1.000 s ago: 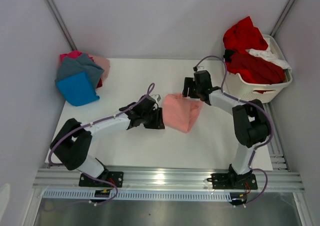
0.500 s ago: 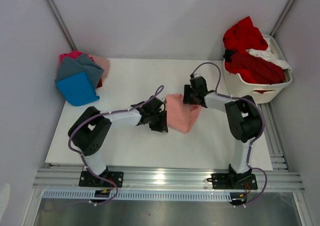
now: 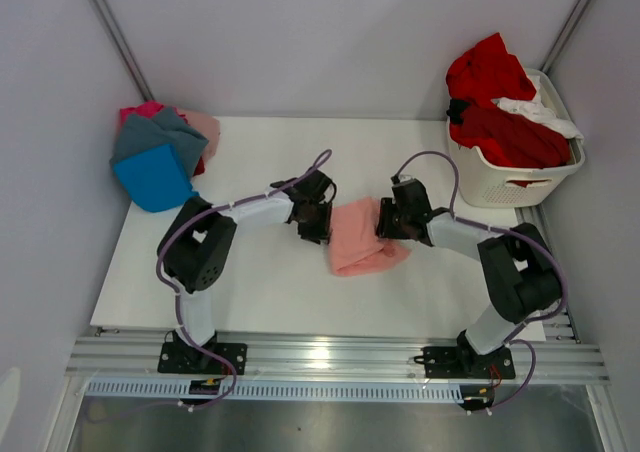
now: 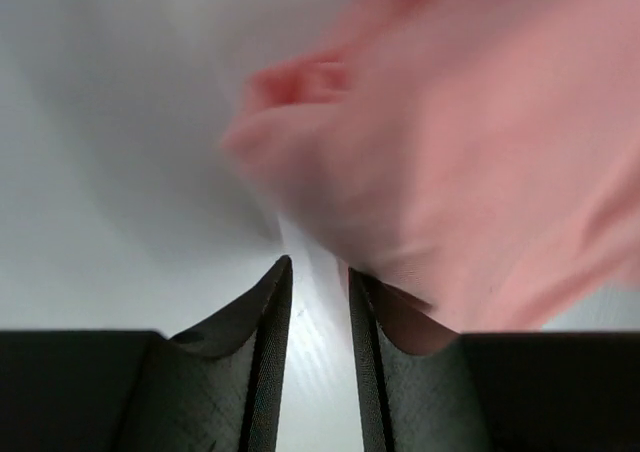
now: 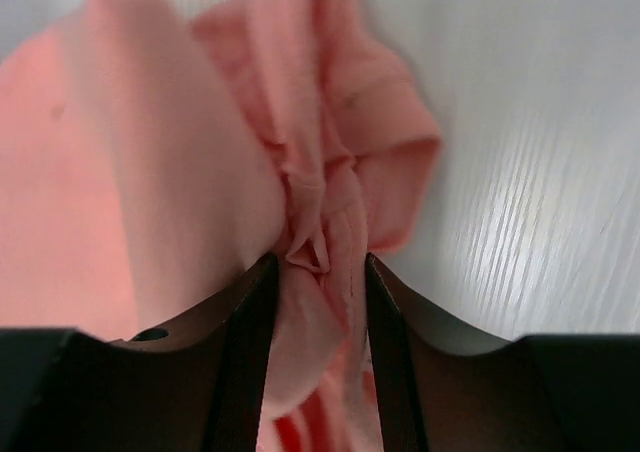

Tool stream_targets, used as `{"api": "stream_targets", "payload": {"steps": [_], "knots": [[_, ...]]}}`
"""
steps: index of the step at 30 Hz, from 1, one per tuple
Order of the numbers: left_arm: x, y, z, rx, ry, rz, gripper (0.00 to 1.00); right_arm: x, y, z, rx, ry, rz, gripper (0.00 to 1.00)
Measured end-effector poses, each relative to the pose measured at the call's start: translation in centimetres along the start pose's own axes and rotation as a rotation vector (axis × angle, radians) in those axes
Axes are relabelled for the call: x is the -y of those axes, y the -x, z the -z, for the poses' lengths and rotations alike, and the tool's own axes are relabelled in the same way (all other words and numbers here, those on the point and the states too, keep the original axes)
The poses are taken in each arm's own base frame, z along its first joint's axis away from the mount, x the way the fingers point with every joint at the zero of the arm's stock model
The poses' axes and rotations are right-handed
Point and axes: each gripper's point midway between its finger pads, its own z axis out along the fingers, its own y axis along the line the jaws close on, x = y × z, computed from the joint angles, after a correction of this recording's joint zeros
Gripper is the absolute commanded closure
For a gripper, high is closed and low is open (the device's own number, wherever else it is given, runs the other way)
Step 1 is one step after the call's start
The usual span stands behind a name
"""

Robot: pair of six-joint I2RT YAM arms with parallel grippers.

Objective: Fold and stack the t-shirts
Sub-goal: Smooth out wrinkles on the folded tshirt

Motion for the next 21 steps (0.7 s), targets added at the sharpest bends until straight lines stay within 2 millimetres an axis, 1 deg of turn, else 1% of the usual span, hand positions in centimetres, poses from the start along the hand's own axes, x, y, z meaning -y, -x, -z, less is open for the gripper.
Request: {"api": "stream_targets", "payload": {"steps": [4,7,9,11,13,15,16,18,21], "knots": [[-4.5,3.9,1.2,0.077,0.085,0.081,0.67,-1.1,-2.9,2.5,-0.066,0.066,-0.026,0.55],[-7.2,6.7,2.3,0.138,0.135,0.126,0.67,-2.5,-3.7,3.9,-0.089,0.13,-0.039,0.55],[-8.2,8.5,3.1,0.177,0.154,0.141,0.68,-3.3,-3.5,4.7,-0.081,0.155,-0.031,0.55],[-8.1,9.3,3.5,0.2,0.144,0.137,0.67,-3.7,-3.1,5.3,-0.063,0.167,-0.023,0.53],[-7.6,8.9,3.5,0.202,0.12,0.13,0.66,-3.9,-2.8,5.8,-0.045,0.168,-0.015,0.5],[-7.1,7.4,3.2,0.187,0.075,0.126,0.65,-3.9,-2.3,6.1,-0.025,0.166,-0.01,0.46],[-7.0,6.1,3.2,0.165,0.058,0.128,0.65,-4.0,-2.2,6.3,-0.018,0.17,-0.007,0.45],[-6.6,4.3,3.2,0.135,0.025,0.125,0.64,-4.0,-2.1,6.3,-0.016,0.171,-0.007,0.39],[-6.0,2.7,2.8,0.102,-0.01,0.115,0.64,-3.8,-2.5,6.3,-0.022,0.168,-0.002,0.28]]}}
